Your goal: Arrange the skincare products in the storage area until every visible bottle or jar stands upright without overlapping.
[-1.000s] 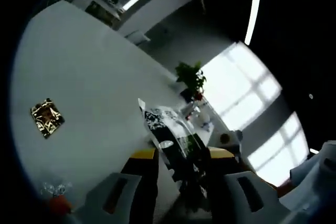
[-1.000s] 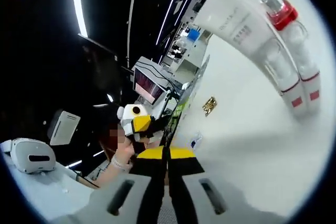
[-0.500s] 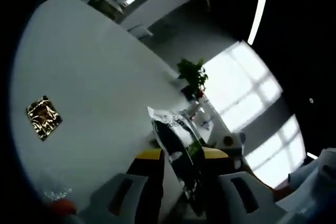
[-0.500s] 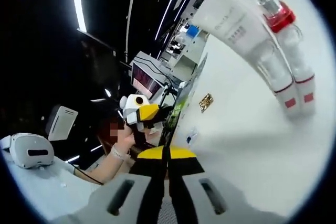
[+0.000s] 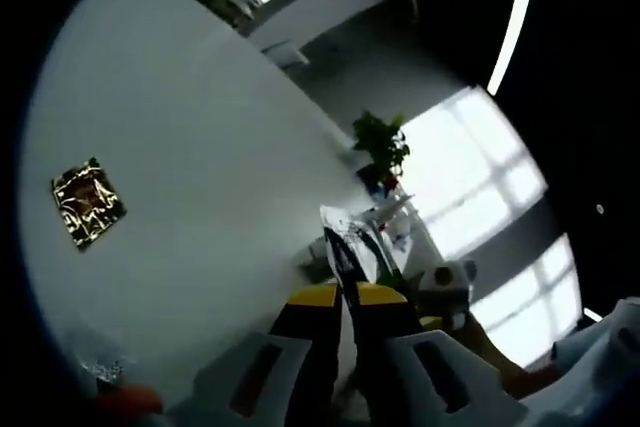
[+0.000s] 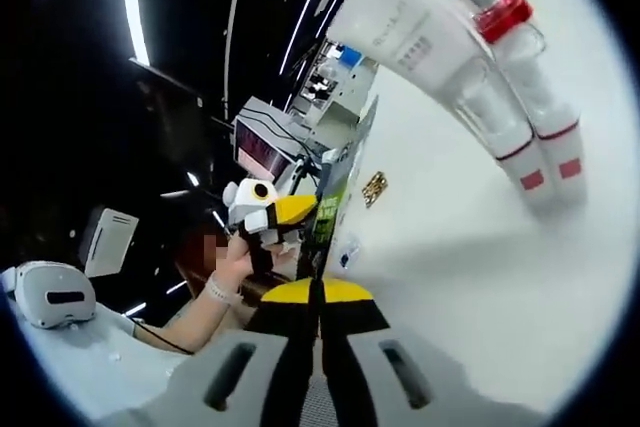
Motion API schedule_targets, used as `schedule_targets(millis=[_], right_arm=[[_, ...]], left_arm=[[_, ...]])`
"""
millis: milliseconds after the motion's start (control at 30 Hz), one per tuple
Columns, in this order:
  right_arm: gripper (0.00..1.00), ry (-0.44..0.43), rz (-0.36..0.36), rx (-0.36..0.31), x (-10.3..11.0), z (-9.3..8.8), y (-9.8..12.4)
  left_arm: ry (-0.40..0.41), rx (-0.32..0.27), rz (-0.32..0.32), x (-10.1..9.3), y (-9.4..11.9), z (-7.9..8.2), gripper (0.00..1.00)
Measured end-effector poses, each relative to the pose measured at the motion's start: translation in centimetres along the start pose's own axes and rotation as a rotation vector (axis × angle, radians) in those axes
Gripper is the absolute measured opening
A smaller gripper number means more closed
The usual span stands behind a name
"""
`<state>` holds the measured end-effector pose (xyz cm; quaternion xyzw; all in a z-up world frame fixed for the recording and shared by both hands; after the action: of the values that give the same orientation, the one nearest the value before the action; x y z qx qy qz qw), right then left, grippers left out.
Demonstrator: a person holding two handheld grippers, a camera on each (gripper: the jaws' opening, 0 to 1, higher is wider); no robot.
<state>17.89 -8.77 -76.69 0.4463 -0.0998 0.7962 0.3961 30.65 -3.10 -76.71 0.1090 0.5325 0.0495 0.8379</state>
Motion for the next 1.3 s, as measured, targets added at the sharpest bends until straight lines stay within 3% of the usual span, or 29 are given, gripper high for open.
schedule_targets(millis=[733,900,1300], right_arm=[[0.01,0.005,-0.208,0.111,-4.0,-1.9,-1.0],[0.01,0.037,-0.262,0.152,-5.2,-2.0,-1.5],[0.05,0.058,-0.364,0.162,-7.4,-2.1,-1.1]], left_arm=[[0.047,-0.005,0.166,3.6,-1.8,-3.4,0.0],[0.051,-0.002,0.201,4.5,-1.9,-3.6,0.0],[0.087,-0.017,0.241,6.1,-2.6,-3.0,0.0]])
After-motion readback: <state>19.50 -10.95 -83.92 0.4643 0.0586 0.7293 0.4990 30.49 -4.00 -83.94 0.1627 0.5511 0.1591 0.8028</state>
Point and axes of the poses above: the point that each gripper's makers call its tool centre point, and the gripper's own axes: y roughly backward along the fingers, x roughly to its left, z roughly out of its top, the point moved 2 cm from there along y, roughly backward along the fingers, and after that the axes turned 6 degrees about y, right-handed, at the moved point
